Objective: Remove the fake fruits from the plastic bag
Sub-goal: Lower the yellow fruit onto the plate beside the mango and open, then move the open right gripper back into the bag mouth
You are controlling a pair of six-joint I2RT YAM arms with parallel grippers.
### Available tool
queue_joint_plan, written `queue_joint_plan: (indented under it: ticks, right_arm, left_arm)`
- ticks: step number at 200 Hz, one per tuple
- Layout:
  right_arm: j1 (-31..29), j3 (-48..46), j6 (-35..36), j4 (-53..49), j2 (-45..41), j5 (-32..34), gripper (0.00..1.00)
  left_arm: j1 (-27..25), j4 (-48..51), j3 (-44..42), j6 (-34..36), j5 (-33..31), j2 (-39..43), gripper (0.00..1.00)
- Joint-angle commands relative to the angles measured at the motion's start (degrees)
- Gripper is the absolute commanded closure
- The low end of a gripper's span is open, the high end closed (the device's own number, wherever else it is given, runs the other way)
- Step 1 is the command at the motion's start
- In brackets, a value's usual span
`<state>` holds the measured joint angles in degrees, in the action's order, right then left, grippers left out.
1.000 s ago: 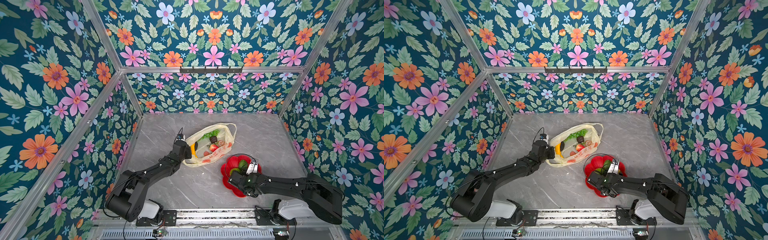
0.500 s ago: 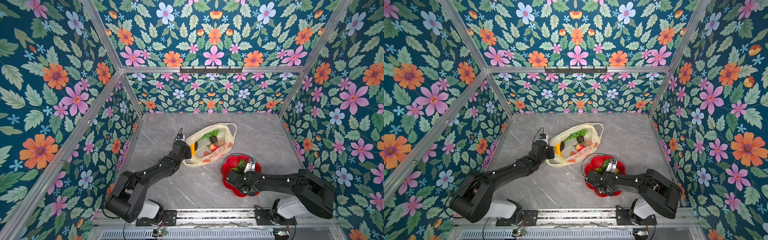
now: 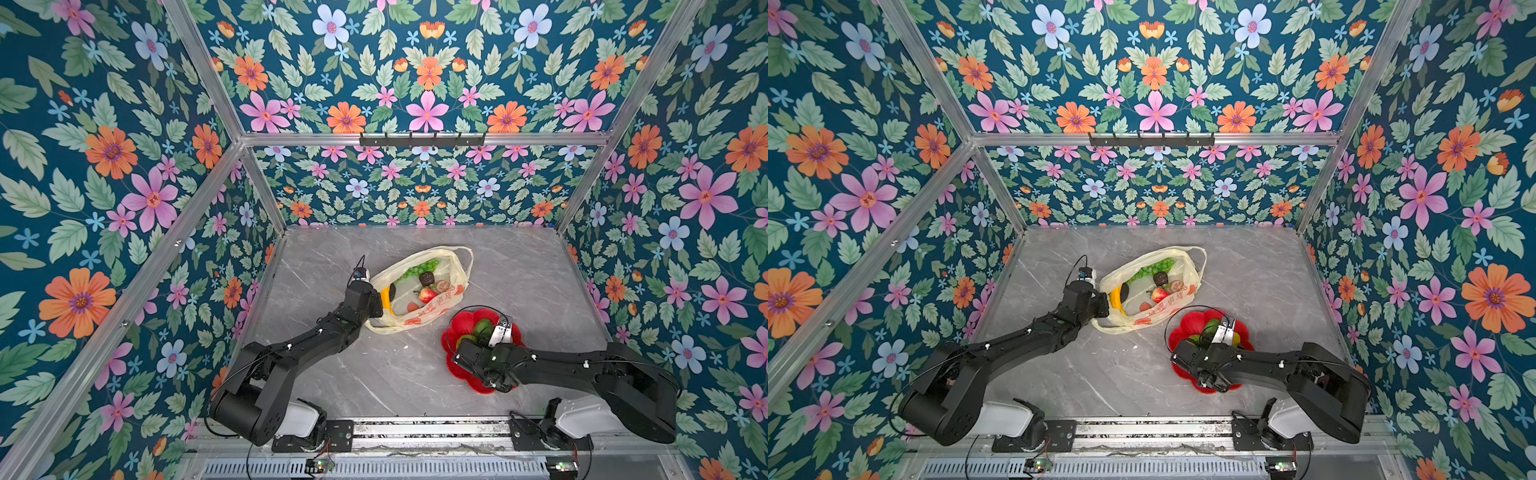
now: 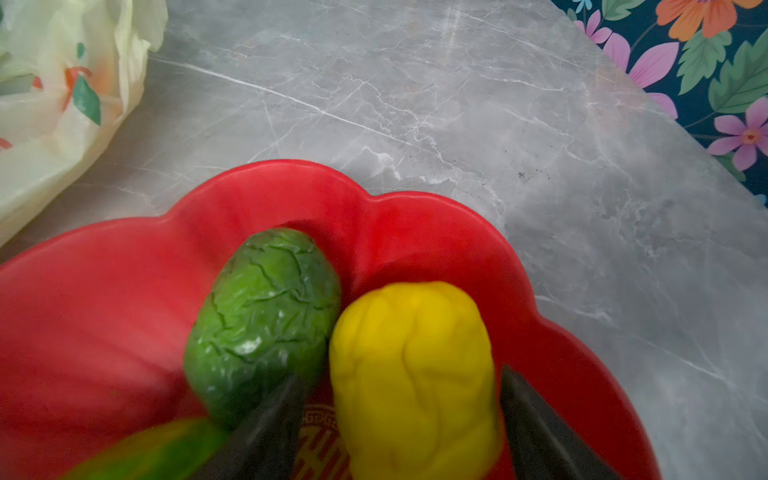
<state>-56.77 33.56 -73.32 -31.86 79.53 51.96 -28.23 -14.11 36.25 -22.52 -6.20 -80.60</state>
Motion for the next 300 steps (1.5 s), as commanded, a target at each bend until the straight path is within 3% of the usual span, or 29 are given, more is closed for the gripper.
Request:
queue_joint_plan:
  ticks: [1, 37, 79, 130, 178, 233, 300]
  right_arm:
    - [-0.2, -0.9, -0.3, -1.0, -1.6, -1.4, 0.25]
    - [-0.3, -1.3, 0.8, -1.5, -5.2, -2.0, 0.25]
    - [0.1, 0.4, 7.7, -1.2, -11.2, -3.0, 0.25]
    - [7.9, 5.9, 27.6, 11.1, -15.0, -18.8, 0.26]
    - [10.1, 19.9, 36.7, 12.6, -4.4, -29.2, 0.27]
    - [14.0, 35.5, 43.5, 12.6, 13.4, -40.6, 0.31]
    - [19.3, 42.7, 47.4, 18.4, 27.0, -48.3, 0.27]
  left_arm:
    - [0.0, -0.3, 0.1, 0.5, -0.4, 0.0, 0.90]
    - [0.0, -0.3, 0.1, 0.4, -0.4, -0.3, 0.90]
    - [0.0, -0.3, 0.2, 0.4, 0.0, -0.3, 0.90]
    - [-0.3, -0.8, 0.2, 0.5, 1.7, -0.3, 0.91]
    - [-0.8, -1.0, 0.2, 0.8, 1.8, 0.2, 0.92]
    - [-0.9, -0.9, -0.1, 0.7, 1.3, 0.9, 0.92]
    - [-0.9, -0.8, -0.2, 0.6, 1.2, 0.9, 0.92]
